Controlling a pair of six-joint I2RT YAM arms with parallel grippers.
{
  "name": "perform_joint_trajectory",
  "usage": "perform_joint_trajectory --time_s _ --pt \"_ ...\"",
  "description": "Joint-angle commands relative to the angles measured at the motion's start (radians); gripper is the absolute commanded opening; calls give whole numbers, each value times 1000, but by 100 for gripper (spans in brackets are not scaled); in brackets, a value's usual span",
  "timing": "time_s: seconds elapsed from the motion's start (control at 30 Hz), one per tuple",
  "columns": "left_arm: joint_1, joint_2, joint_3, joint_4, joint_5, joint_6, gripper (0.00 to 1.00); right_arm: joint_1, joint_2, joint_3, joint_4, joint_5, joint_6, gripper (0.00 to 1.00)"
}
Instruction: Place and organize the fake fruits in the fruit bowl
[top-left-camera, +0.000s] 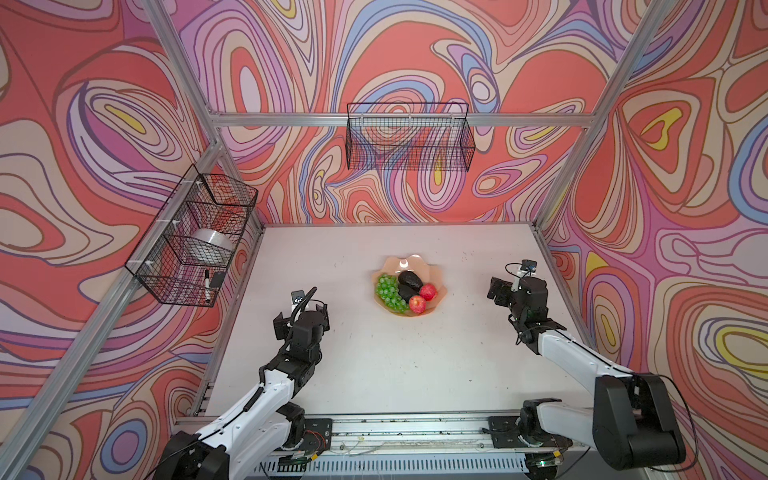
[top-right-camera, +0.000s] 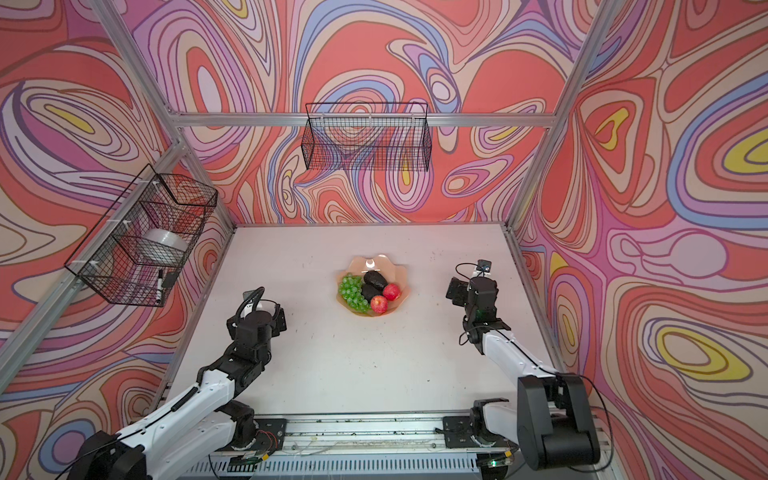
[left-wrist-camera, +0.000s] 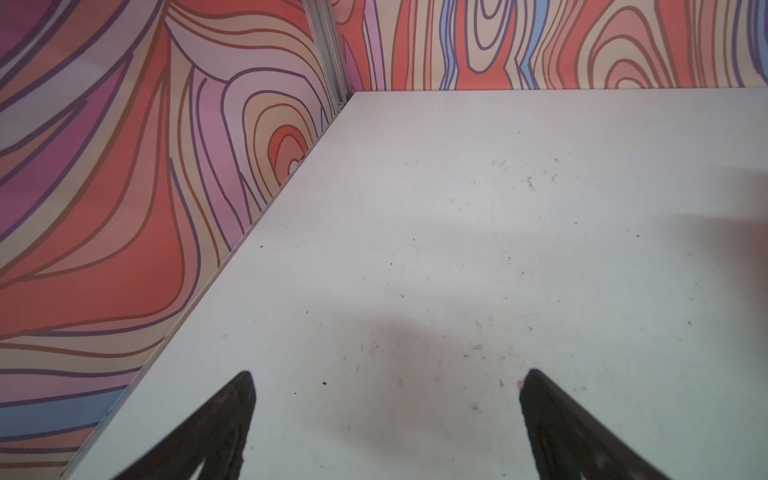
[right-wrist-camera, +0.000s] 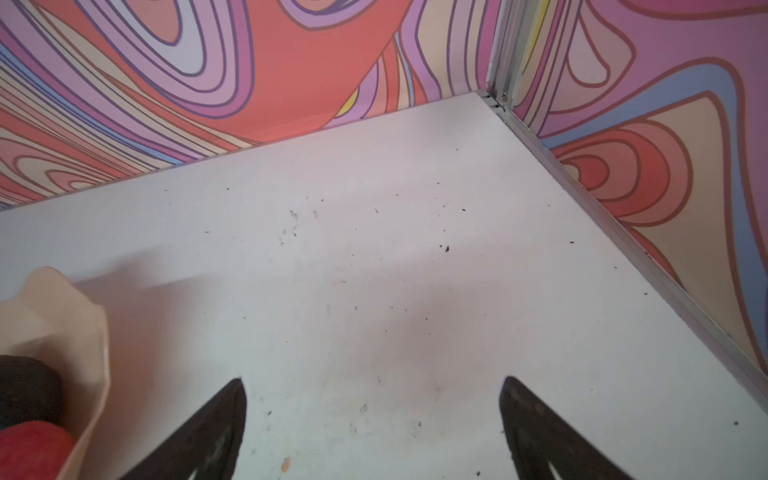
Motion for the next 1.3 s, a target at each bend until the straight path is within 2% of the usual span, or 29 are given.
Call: perform_joint_trajectory --time_s 0.0,0.1,0.23,0.4,0.5,0.53,0.57,0.63,0.73,0.83,0.87,0.9,0.93,1.0,1.07,1.13,1.2,1.27 --pt "60 63 -36 281 78 42 100 -22 105 1 278 26 -53 98" --pt "76 201 -68 488 87 97 100 -35 196 6 366 41 -83 98" --pt "106 337 -1 545 166 116 100 -70 256 -20 452 -34 -77 98" --pt "130 483 107 540 214 227 100 -74 327 -66 593 -83 -89 98" --pt "159 613 66 792 245 253 100 -74 403 -71 671 -92 -92 98" --pt "164 558 82 666 259 216 100 -73 420 -70 699 -93 -99 98" --pt "179 536 86 614 278 191 100 -74 408 -60 658 -102 -101 98" --pt "190 594 69 737 274 205 100 -73 418 -61 676 -99 -104 98" --pt "221 563 112 584 334 161 100 -75 414 -59 671 -93 -104 98" --pt "238 658 110 713 370 179 100 -73 415 -59 669 -95 -104 98" --pt "242 606 132 570 385 150 100 -73 412 -55 658 -94 -104 98" --pt "246 616 124 595 390 155 100 -73 414 -57 662 -100 -106 98" --pt "247 659 105 717 381 172 100 -73 415 -54 661 -102 -106 98" --pt "247 609 136 565 383 144 100 -73 415 -55 662 -104 -107 98" --pt "249 653 111 693 374 165 100 -73 415 -67 679 -90 -99 98" --pt "249 613 136 569 380 143 100 -72 413 -57 661 -82 -100 98" --pt "249 648 113 680 374 163 100 -72 415 -59 667 -99 -102 98" --pt "249 616 129 596 378 147 100 -72 411 -81 705 -64 -89 98"
